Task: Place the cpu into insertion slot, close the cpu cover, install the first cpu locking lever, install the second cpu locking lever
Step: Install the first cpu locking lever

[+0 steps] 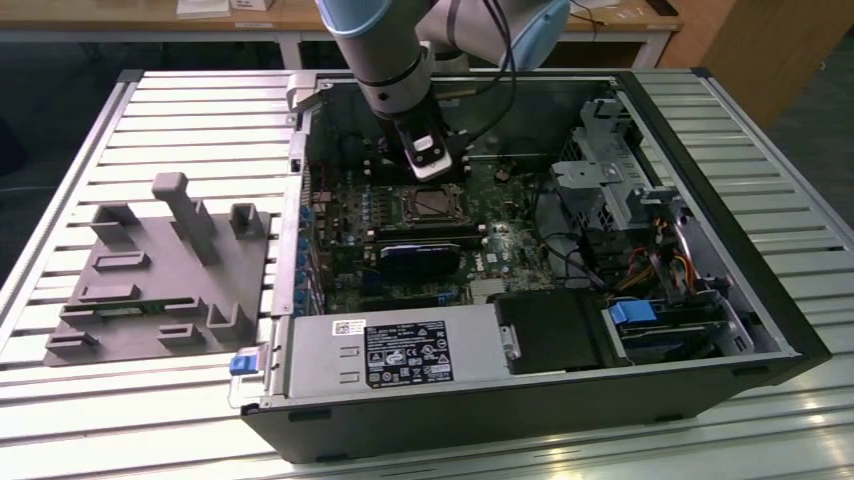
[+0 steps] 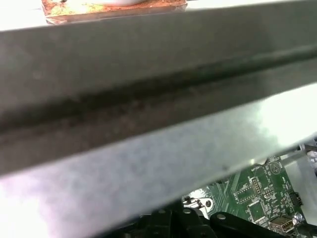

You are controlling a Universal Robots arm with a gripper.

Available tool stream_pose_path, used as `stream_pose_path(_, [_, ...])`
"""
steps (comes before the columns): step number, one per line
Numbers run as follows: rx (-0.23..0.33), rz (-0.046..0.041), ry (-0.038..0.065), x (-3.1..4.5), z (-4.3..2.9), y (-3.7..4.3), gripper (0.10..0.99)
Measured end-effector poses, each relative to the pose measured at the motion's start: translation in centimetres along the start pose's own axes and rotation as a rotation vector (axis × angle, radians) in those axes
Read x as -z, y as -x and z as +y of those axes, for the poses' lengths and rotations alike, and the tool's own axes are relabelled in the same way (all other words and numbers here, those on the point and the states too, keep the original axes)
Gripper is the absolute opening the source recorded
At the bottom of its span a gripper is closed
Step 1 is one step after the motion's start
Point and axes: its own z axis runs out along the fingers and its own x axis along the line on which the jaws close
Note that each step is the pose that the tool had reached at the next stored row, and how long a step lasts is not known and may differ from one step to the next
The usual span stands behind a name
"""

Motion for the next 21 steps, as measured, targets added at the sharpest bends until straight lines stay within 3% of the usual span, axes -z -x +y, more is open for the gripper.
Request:
stream_pose_path(4, [-0.002,0.0021,0.007,0.0,-0.04,0.01,0.102])
stream_pose_path(16, [-0.003,0.0027,0.008,0.04,-0.46,0.4,0.102])
stream_pose_path(21, [-0.006,0.0056,0.018,0.33,-0.39,0.49,0.102])
